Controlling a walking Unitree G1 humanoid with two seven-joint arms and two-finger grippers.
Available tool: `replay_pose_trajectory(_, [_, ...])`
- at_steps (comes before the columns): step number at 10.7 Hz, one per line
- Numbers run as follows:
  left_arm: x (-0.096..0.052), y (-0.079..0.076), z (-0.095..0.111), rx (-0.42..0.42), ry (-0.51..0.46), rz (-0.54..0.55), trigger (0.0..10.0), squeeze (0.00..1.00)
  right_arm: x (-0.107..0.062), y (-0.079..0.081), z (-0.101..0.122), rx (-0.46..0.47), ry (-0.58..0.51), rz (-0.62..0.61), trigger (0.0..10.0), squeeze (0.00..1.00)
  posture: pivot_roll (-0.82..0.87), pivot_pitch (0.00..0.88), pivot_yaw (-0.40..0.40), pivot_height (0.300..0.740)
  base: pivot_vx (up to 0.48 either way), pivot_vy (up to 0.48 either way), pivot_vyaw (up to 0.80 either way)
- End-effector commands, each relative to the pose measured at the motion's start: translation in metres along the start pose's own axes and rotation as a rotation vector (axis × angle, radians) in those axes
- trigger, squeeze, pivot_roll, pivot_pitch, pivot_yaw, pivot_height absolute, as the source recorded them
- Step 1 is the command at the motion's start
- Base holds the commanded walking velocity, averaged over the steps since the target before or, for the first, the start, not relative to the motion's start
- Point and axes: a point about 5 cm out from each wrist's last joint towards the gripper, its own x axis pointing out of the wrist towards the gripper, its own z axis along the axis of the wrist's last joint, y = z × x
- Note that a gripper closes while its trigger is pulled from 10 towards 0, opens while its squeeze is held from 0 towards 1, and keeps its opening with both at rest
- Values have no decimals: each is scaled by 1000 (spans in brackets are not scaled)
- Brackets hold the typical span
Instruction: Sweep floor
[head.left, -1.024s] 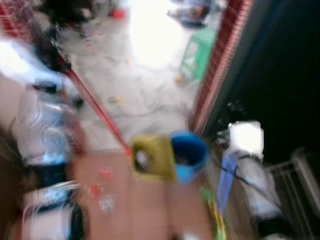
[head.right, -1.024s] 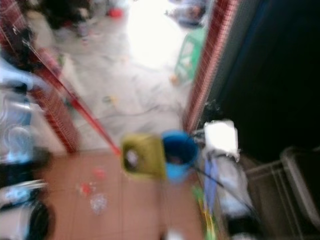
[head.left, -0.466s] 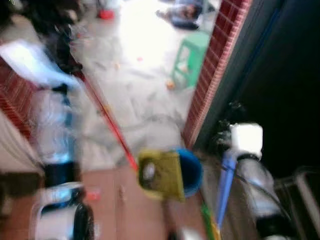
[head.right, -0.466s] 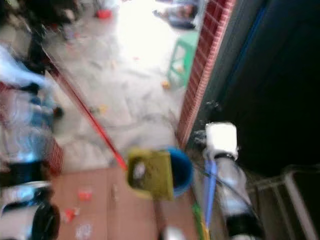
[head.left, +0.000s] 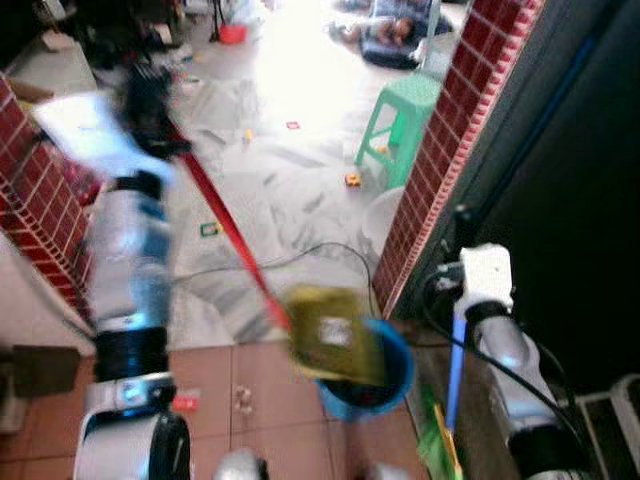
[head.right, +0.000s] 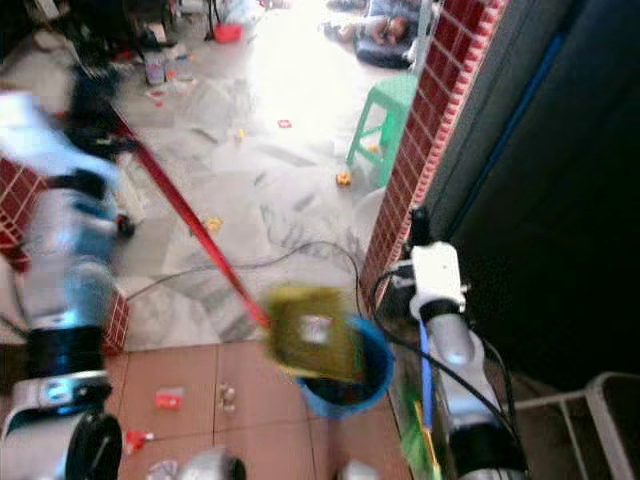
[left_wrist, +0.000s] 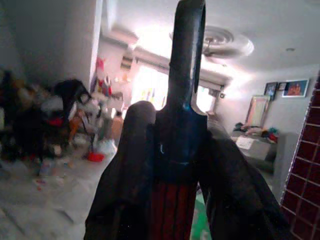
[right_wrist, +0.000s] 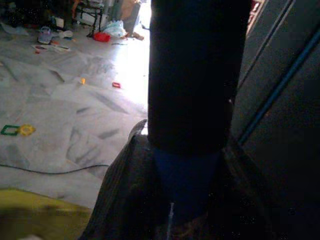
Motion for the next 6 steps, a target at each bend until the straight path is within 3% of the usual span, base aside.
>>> replay_pose_trajectory(1, [3,-16,13,26,-87,-66,10000,0,0,-7,4,-17,-15,-21,10000,0,-32,0,-43,740,0,0,0])
replay_pose_trajectory(6, [-5,-77,-9,103,-78,-316,10000,0,4,-4,7,-18,-26,-24,10000,0,-33,0,-37,740,0,0,0])
